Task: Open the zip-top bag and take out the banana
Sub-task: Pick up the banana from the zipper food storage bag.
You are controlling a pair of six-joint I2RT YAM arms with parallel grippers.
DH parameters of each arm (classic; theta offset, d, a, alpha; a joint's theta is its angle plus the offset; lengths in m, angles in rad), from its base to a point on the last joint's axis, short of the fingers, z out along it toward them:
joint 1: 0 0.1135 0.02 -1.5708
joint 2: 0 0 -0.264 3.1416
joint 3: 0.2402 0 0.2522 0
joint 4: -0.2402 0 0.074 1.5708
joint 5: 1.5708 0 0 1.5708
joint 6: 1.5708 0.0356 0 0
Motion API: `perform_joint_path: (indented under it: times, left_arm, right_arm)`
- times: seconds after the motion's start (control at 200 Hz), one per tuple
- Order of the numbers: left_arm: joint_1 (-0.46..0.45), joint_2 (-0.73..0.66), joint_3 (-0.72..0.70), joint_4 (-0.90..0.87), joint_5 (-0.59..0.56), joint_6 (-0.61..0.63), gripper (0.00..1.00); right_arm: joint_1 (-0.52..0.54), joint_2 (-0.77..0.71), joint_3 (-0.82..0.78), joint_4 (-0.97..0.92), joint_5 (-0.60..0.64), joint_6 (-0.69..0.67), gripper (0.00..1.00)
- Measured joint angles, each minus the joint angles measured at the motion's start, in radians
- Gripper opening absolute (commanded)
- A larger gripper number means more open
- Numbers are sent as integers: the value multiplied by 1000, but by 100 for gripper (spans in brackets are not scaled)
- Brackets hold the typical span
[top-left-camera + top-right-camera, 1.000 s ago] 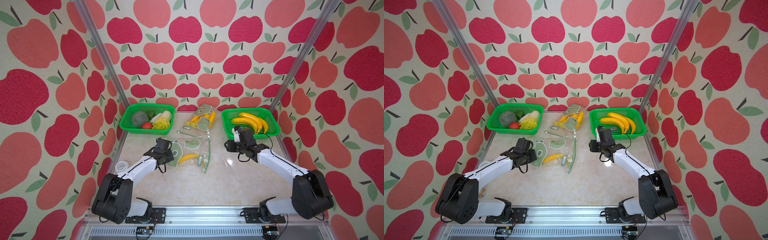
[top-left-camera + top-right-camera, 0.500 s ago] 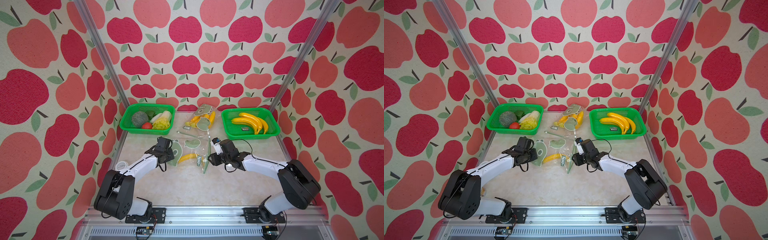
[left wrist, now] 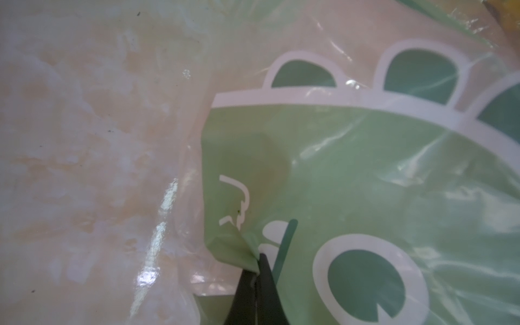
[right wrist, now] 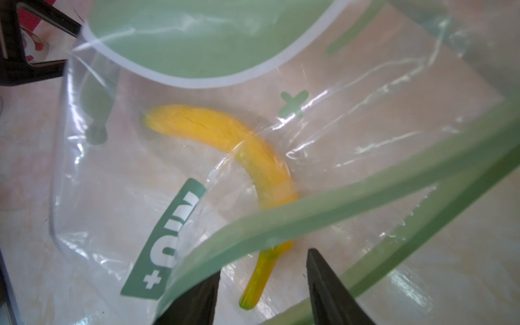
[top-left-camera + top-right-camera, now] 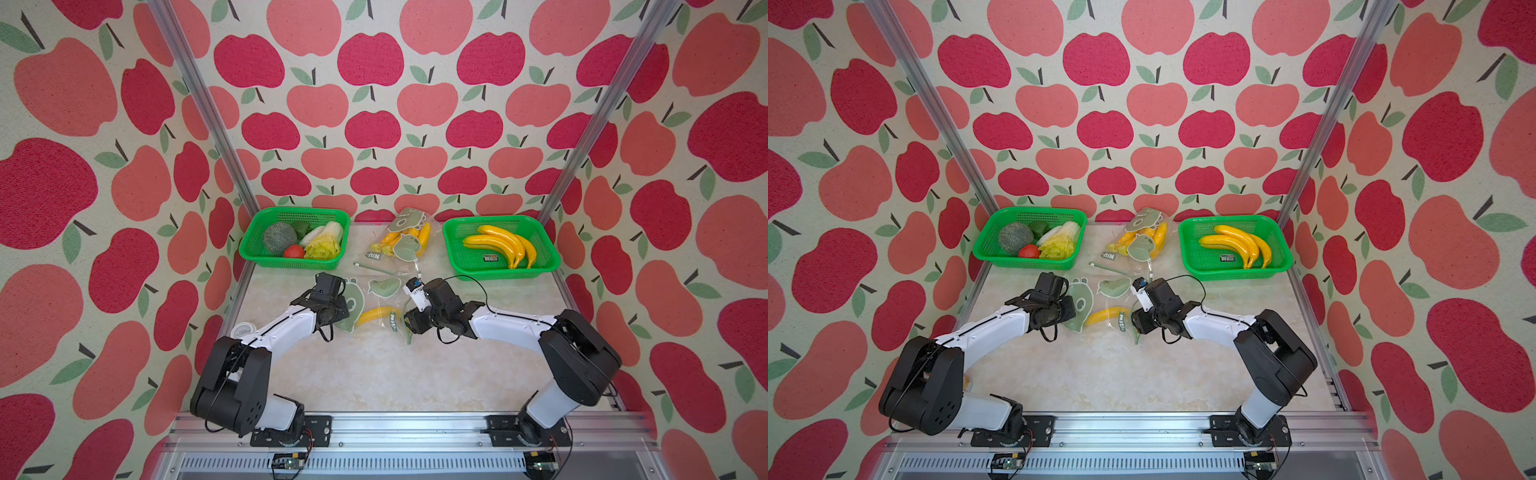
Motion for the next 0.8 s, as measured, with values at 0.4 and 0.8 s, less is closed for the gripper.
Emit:
perform_joint_path:
  times: [0.4,0.8]
  left_arm:
    - [0,0,0,0,0,0,0]
    - [19,-42,-12,-1,-1,0,0]
  right_arm:
    - [40,158,171,-132,84,-10,53]
    - [44,207,222,-207,131,-14,36]
